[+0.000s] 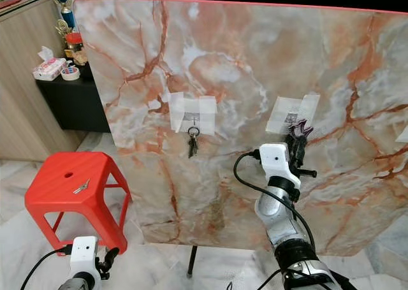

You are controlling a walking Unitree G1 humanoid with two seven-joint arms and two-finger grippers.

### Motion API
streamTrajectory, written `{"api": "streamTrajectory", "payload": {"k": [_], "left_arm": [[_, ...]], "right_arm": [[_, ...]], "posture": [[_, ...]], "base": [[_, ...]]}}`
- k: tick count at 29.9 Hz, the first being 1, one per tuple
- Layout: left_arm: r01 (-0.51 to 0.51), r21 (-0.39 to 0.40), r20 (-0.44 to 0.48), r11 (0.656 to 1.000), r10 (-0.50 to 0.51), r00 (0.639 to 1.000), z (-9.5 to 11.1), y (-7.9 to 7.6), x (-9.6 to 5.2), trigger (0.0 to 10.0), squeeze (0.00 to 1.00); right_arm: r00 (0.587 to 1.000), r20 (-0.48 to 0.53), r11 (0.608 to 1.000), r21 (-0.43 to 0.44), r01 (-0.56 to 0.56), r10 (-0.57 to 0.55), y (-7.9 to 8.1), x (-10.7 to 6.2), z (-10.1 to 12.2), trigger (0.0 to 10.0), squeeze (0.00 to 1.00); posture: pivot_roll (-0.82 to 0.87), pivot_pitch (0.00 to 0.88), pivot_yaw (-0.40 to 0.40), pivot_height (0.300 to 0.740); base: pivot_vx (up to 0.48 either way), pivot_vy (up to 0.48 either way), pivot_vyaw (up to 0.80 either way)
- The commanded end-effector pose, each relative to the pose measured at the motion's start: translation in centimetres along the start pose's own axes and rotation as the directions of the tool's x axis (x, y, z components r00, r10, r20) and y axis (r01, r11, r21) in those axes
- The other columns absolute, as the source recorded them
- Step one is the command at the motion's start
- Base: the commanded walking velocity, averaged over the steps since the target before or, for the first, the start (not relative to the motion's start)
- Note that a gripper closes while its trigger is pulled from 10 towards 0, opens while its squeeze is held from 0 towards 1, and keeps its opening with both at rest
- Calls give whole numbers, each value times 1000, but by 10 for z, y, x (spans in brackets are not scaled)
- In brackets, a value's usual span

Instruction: Hang keys on a hook

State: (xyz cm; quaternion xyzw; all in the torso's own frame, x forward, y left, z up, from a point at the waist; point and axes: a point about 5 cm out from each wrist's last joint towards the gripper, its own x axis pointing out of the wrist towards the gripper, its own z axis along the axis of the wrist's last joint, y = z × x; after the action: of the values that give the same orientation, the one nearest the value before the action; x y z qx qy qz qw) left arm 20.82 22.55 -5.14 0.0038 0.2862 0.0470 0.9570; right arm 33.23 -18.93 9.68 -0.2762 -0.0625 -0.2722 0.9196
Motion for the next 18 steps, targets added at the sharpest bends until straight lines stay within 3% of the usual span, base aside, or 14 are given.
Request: {"api": "streamTrajectory", "payload": {"k": [1, 10, 18], "left_arm": [[5, 3, 14, 1000, -5, 1000, 1, -2, 0, 10000, 0], [5, 7, 20, 1000, -6, 1000, 1, -2, 0, 10000, 0], [2, 4, -3, 1000, -1, 1000, -3, 0, -2, 10000, 0]], "right_arm": [[1000, -23, 1000, 4, 21, -21, -5, 2, -4, 10000, 0], [1000, -24, 1000, 12, 10, -10, -4, 3, -3, 10000, 0], [997, 21, 992, 102, -75, 73, 5, -3, 5, 10000, 0]], "posture": [[80, 3, -61, 740], [79, 3, -60, 740], [77, 3, -62, 740]], "base": [[0, 0, 0], [0, 0, 0], [0, 0, 0]]}}
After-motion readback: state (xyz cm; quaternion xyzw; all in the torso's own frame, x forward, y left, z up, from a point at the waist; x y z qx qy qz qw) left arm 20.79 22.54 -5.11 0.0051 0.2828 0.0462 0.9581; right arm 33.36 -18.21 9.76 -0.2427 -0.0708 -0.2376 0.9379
